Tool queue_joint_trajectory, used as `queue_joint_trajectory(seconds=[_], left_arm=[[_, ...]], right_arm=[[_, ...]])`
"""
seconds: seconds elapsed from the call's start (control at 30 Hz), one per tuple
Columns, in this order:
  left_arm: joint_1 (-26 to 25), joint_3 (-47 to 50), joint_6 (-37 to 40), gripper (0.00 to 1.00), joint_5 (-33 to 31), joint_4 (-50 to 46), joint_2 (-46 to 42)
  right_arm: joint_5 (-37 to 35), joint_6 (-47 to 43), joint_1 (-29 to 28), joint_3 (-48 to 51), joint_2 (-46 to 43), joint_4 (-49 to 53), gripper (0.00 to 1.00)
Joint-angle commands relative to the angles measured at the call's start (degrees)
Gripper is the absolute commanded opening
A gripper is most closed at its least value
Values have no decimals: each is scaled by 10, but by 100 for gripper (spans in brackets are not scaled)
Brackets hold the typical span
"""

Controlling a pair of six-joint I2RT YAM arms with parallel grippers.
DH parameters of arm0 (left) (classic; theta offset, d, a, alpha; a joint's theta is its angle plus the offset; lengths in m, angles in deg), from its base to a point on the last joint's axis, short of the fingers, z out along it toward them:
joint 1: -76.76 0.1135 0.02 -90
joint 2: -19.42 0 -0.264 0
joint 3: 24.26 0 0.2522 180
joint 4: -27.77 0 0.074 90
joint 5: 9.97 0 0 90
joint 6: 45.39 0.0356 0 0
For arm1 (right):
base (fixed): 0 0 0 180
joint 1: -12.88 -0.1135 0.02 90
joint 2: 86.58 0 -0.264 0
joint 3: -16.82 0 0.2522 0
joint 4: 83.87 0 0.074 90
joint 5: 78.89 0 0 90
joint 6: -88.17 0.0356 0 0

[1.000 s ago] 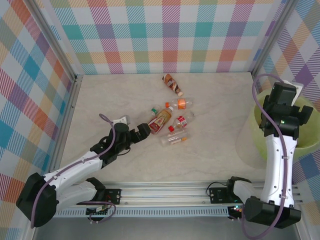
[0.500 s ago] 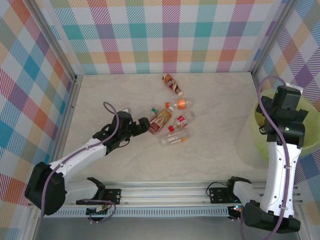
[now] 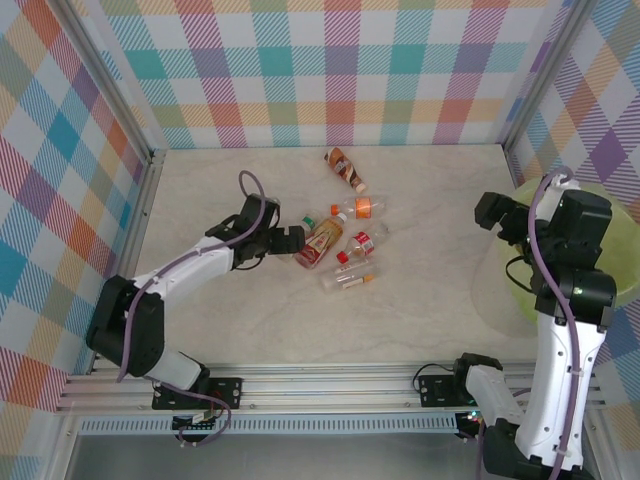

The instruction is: Put the plastic bottles in the bin

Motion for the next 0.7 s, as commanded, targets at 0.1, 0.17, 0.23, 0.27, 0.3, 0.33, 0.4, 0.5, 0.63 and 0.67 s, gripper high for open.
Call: queue_joint_trajectory(seconds=[0.1, 0.17, 0.23, 0.27, 0.3, 0.33, 0.4, 0.5, 0.63, 0.67], left_arm=[[17, -69, 54, 94, 33, -69, 77], [21, -78, 59, 91, 53, -74, 96], [23, -86, 59, 89, 51, -75, 112], [24, -88, 60, 89, 47, -73, 117], [25, -89, 58, 89, 38, -71, 122], [28, -90, 53, 89, 33, -67, 127], [34, -93, 42, 89, 33, -60, 138], [37, -100, 35, 87, 46, -59, 156], [37, -97, 35, 85, 66, -66, 172], [37, -94, 36, 85, 68, -66, 173]], right_arm=[[241, 83, -10, 89, -36, -93, 100], [278, 114, -14, 124, -54, -137, 100], [297, 132, -19, 146, -65, -161, 100], [299, 133, -22, 148, -66, -160, 100], [297, 131, -24, 148, -67, -155, 100], [293, 129, -26, 148, -67, -151, 100], [289, 127, -29, 148, -69, -144, 100], [289, 127, -31, 150, -74, -142, 100], [283, 126, -32, 148, -75, -145, 100], [283, 125, -32, 147, -74, -146, 100]])
